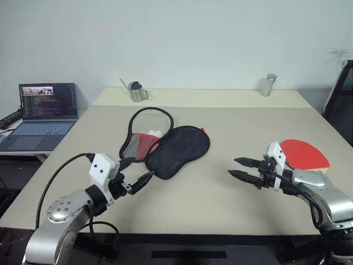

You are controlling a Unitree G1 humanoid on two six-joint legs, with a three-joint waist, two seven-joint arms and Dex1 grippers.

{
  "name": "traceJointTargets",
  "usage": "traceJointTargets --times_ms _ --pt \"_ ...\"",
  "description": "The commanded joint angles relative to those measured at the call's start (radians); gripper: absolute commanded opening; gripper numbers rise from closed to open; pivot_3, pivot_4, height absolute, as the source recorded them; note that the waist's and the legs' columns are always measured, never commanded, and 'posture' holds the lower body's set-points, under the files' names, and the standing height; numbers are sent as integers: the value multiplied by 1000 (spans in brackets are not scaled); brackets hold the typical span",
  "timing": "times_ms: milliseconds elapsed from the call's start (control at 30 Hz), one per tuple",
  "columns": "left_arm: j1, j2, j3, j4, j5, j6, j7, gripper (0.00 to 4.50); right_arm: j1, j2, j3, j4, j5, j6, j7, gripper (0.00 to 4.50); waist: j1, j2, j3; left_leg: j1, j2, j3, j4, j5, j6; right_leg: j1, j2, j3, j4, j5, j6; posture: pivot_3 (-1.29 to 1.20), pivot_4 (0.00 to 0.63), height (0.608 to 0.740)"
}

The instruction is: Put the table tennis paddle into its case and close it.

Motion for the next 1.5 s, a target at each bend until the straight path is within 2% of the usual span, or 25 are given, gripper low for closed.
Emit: traceJointTargets --times_ms 33,167,333,600,933,1100,1267,1367,1467,1500 --pt "-36 8 -21 29 13 -38 -28 4226 -7 -27 -17 -49 12 20 0 2875 1 0 0 0 0 0 0 0 0 0 0 0 0 0 0 0 150 740" --pt "-84 -8 -58 85 29 -69 -50 4226 17 -31 -22 -104 16 44 -34 2875 2 0 0 0 0 0 0 0 0 0 0 0 -1 0 0 0 150 740" --pt "-176 -13 -56 184 23 -90 -82 4226 -35 13 -26 -180 55 141 -136 2875 0 0 0 0 0 0 0 0 0 0 0 0 0 0 0 0 150 740" --pt "-155 57 -14 181 -37 -56 -174 4226 -117 179 100 -183 24 280 -331 2875 -4 -1 0 -1 0 0 -1 0 0 -1 0 0 0 0 0 0 150 740" --pt "-251 142 -7 289 -99 -5 -308 4226 -224 368 213 2 -82 352 -491 2875 -4 -1 0 -1 0 0 0 0 0 -2 0 0 0 0 0 0 150 740" --pt "-325 223 18 439 -64 -47 -391 4226 -336 480 202 202 -147 407 -608 2875 -15 -1 0 -1 0 0 -1 0 0 -3 1 0 1 0 0 0 150 740" --pt "-400 270 19 551 -42 -79 -441 4226 -393 573 190 335 -176 386 -652 2875 -25 -2 1 -1 0 0 -1 0 0 -3 0 0 1 0 -1 0 150 740" --pt "-418 280 19 574 -34 -88 -455 4226 -398 612 160 357 -166 388 -664 3428 -27 -2 1 -2 0 0 -2 0 0 -4 0 0 1 0 -1 0 150 740" --pt "-422 282 20 580 -28 -92 -465 4226 -398 648 124 353 -146 407 -672 4454 -28 -2 1 -1 0 0 -1 0 0 -4 0 0 1 0 -1 0 150 740" --pt "-421 282 20 580 -26 -92 -468 4226 -398 657 115 351 -141 411 -672 4488 -28 -1 1 -1 0 0 -1 0 0 -4 0 0 1 0 -1 0 150 740"
